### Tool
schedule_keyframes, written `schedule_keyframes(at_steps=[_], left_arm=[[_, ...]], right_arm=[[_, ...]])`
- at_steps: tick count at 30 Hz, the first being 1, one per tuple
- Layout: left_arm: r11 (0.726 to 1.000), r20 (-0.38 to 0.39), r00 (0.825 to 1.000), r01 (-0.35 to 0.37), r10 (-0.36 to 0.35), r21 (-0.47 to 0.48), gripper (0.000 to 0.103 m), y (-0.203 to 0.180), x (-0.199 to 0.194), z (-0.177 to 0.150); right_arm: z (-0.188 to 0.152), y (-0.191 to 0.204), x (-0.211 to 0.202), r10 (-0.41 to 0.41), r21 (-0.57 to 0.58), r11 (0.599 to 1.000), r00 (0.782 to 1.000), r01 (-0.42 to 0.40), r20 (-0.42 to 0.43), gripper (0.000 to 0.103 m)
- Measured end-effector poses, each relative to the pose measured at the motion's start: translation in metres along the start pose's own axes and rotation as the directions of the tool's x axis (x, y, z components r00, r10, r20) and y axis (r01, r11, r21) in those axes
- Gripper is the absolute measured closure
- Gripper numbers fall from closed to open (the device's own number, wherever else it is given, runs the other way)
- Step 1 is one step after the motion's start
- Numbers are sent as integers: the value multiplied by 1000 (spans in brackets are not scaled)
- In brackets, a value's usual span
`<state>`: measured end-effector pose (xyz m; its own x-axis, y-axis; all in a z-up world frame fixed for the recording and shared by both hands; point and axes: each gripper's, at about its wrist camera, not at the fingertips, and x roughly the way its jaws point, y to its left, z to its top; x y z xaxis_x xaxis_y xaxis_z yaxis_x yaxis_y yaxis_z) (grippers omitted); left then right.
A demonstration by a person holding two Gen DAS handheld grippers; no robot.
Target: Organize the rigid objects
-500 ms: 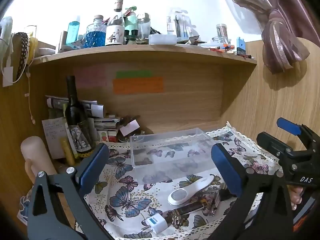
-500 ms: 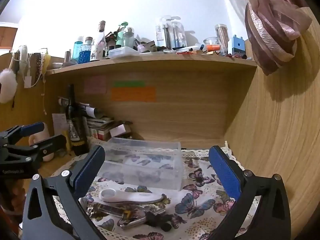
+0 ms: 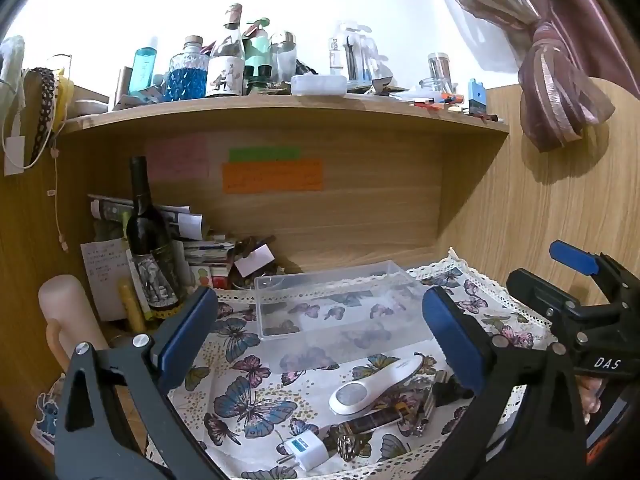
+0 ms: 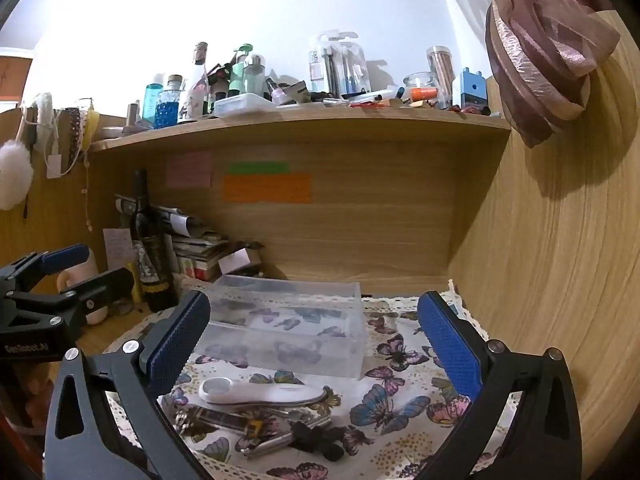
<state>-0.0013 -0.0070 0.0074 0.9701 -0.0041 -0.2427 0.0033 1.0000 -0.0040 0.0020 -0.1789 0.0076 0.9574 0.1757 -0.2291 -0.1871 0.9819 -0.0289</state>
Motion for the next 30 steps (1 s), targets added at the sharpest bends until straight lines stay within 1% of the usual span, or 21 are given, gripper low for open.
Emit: schedule_keyframes(at_steps=[30], left_arm=[[1000, 24, 1000, -5, 6, -17, 0, 1, 2, 0]], right_arm=[[5, 4, 0, 2, -10, 1000, 1000, -2, 24, 0]])
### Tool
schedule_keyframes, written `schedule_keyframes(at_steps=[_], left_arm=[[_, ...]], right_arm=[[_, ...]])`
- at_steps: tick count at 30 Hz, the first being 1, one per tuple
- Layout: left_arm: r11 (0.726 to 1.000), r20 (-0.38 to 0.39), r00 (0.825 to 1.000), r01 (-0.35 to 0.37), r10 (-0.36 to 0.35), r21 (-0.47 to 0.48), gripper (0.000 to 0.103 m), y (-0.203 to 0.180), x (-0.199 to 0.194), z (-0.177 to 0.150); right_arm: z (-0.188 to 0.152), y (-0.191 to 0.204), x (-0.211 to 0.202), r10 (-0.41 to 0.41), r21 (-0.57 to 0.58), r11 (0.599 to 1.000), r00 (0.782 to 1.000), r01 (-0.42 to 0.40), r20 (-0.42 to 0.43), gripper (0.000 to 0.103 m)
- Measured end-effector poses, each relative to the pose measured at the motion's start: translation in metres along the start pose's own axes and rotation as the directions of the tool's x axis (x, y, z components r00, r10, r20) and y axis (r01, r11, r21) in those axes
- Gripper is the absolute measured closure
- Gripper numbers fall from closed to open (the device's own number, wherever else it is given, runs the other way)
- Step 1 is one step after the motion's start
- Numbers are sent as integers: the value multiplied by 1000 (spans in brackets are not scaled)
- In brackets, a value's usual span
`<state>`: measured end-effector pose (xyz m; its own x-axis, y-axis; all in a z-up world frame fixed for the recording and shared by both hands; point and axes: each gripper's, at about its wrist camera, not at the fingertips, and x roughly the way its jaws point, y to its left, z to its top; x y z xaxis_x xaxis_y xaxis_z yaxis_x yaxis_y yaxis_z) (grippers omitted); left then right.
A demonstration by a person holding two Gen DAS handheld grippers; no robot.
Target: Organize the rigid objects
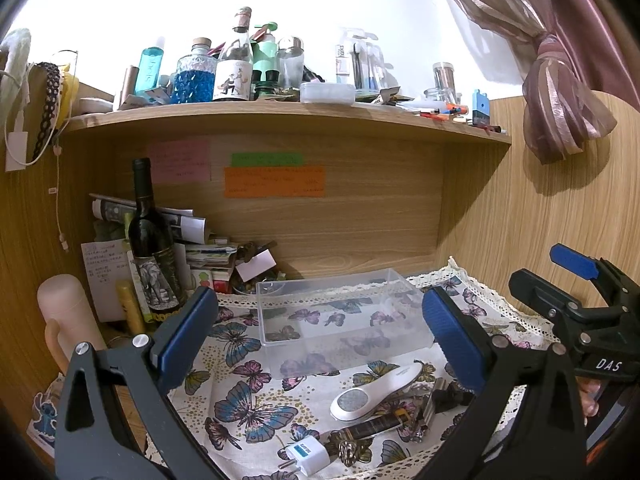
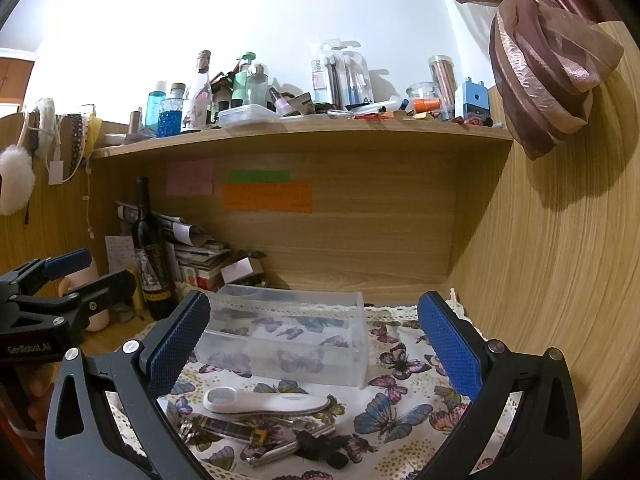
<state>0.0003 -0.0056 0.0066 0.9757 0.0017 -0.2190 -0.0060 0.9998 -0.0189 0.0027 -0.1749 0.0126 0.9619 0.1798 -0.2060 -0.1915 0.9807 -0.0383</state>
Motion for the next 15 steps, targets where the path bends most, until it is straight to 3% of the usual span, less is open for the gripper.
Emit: schedule_keyframes(at_steps=[15], left_arm=[[1000, 1, 1000, 5, -5, -2, 0, 0, -1, -2]], right_arm=[[1, 0, -1, 0, 6, 1000, 1000, 0, 5, 0]])
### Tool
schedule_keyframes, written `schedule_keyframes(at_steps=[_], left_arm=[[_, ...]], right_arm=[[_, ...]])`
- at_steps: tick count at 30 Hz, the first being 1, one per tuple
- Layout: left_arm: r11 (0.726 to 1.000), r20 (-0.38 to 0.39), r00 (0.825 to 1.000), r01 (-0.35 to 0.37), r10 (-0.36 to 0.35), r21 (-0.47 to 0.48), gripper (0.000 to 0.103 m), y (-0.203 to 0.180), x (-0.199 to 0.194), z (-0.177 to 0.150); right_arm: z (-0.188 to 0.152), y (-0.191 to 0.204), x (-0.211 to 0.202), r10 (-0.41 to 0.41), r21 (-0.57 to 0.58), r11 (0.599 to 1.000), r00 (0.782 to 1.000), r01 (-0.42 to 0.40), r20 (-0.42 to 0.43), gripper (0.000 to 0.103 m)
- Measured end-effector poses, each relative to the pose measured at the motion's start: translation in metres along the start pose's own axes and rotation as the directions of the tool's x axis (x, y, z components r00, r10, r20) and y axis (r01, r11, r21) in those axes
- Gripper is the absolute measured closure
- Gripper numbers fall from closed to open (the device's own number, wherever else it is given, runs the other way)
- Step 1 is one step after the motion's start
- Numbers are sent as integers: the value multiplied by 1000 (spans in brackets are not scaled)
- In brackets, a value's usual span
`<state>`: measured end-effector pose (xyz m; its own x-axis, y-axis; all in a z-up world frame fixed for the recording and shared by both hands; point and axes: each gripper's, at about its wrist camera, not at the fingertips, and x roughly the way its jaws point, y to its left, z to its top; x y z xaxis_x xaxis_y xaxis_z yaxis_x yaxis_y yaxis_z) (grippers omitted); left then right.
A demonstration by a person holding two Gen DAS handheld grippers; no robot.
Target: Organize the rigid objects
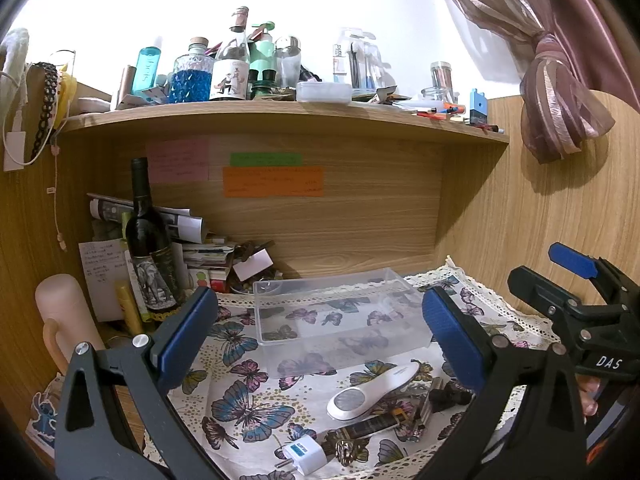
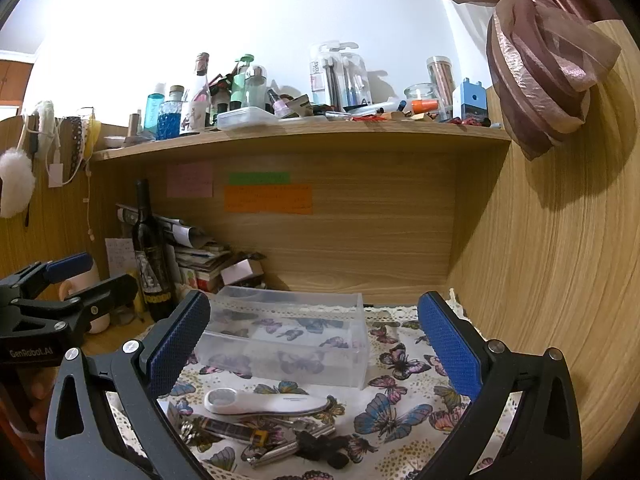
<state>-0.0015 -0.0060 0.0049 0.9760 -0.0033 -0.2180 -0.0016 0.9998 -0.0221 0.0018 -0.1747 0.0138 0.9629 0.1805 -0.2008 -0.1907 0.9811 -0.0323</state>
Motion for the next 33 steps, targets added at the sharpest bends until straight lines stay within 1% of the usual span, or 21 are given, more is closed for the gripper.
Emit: schedule_keyframes(at_steps=[27, 30, 33], left_arm=[[1000, -4, 1000, 3, -3, -1, 0, -2, 0, 0], [1000, -18, 1000, 14, -14, -7, 0, -4, 3, -1], [999, -39, 999, 29, -30, -29, 0, 1, 7, -3]], right_arm=[[-1, 3, -2, 16, -4, 1000, 1000, -16, 6, 0], [0, 2, -1, 16, -6, 1000, 1000, -16, 7, 0], [-2, -1, 3, 16, -3, 1000, 1000, -16, -9, 1]])
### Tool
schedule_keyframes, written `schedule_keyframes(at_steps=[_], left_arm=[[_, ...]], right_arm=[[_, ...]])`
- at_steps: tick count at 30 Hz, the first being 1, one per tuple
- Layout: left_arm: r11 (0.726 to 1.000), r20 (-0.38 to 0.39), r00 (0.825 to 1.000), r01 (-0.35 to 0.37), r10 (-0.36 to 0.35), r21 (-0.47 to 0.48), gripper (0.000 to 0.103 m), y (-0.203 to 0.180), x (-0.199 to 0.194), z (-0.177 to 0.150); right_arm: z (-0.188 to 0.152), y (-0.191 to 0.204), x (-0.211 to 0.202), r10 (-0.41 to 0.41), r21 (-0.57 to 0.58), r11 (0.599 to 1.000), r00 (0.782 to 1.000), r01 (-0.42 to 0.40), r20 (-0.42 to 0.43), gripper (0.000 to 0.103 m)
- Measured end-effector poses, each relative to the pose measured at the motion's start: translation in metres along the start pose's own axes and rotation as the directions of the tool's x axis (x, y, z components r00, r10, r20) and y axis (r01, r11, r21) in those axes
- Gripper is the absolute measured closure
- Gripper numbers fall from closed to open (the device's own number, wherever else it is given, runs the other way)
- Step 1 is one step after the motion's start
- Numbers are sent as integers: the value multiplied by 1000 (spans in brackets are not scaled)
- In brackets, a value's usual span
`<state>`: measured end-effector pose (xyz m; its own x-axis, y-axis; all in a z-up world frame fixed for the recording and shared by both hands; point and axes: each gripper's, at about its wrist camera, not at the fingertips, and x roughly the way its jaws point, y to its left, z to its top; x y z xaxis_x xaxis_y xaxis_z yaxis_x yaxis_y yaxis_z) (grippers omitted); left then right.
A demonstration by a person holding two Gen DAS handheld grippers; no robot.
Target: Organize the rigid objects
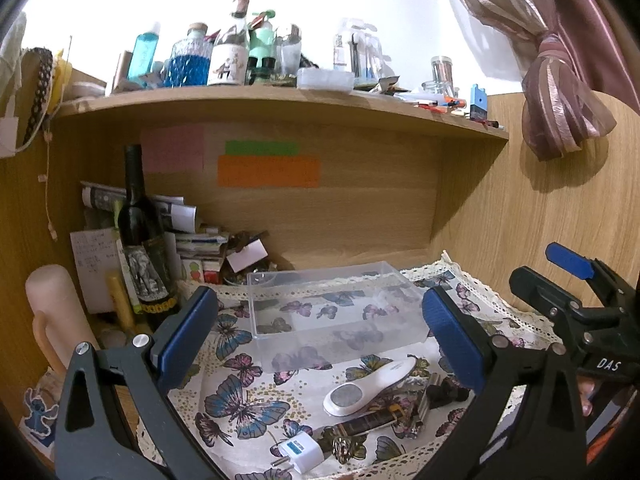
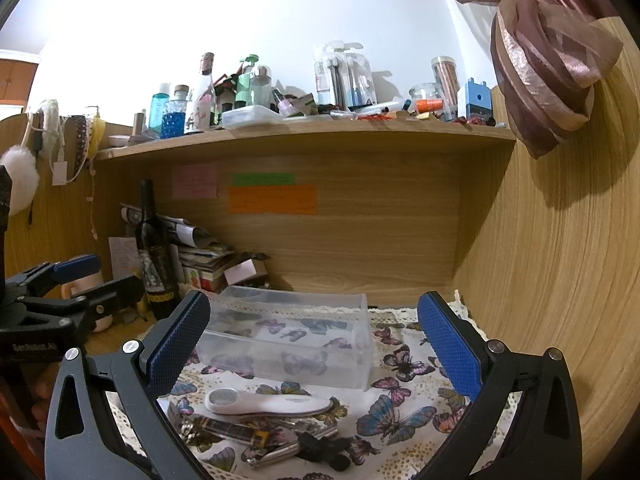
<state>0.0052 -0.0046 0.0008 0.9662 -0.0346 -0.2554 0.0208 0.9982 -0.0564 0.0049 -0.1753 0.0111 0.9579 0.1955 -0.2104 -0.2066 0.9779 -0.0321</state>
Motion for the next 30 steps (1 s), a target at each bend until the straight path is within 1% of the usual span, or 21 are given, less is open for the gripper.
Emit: schedule_keyframes(at_steps=[2, 3, 5, 6, 8, 10, 14, 17, 21, 24, 27, 29, 30], left_arm=[[1000, -17, 1000, -1, 1, -12, 9, 5, 3, -2], [1000, -31, 1000, -6, 6, -14, 16, 8, 4, -3], [1000, -58, 998, -13, 12, -22, 17, 15, 8, -7], [1000, -72, 997, -15, 13, -25, 18, 18, 10, -9], [999, -113, 993, -30, 27, -22, 20, 23, 15, -19], [999, -149, 988, -42, 39, -20, 20, 27, 20, -29], [999, -244, 969, -45, 37, -29, 24, 32, 30, -54], [998, -296, 955, -47, 33, -39, 25, 33, 35, -73], [997, -358, 934, -44, 20, -59, 30, 34, 43, -92], [997, -389, 921, -38, 8, -69, 31, 35, 47, -104], [996, -406, 914, -30, -4, -78, 31, 35, 51, -113], [996, -414, 910, -29, -9, -86, 31, 34, 53, -117], [995, -418, 908, -27, -13, -91, 33, 34, 55, -118]], right_arm=[[-3, -4, 4, -7, 2, 1000, 1000, 7, -20, 8], [-4, -5, 6, -10, 1, 1000, 999, 10, -31, 11], [-10, -9, 11, -12, 0, 1000, 998, 12, -66, 19], [-14, -11, 14, -14, 2, 1000, 996, 14, -84, 20], [-21, -14, 18, -17, 3, 1000, 993, 18, -118, 26], [-29, -18, 21, -23, 4, 1000, 988, 24, -152, 28], [-50, -25, 30, -36, 12, 999, 970, 40, -239, 32], [-66, -30, 36, -29, 28, 999, 950, 39, -311, 33], [-85, -34, 43, -15, 46, 998, 921, 36, -389, 34], [-98, -34, 47, -13, 46, 998, 901, 37, -433, 36], [-106, -35, 54, -4, 58, 998, 885, 35, -466, 36], [-109, -35, 58, 15, 76, 997, 879, 24, -476, 36], [-109, -34, 60, 25, 84, 996, 879, 17, -476, 36]])
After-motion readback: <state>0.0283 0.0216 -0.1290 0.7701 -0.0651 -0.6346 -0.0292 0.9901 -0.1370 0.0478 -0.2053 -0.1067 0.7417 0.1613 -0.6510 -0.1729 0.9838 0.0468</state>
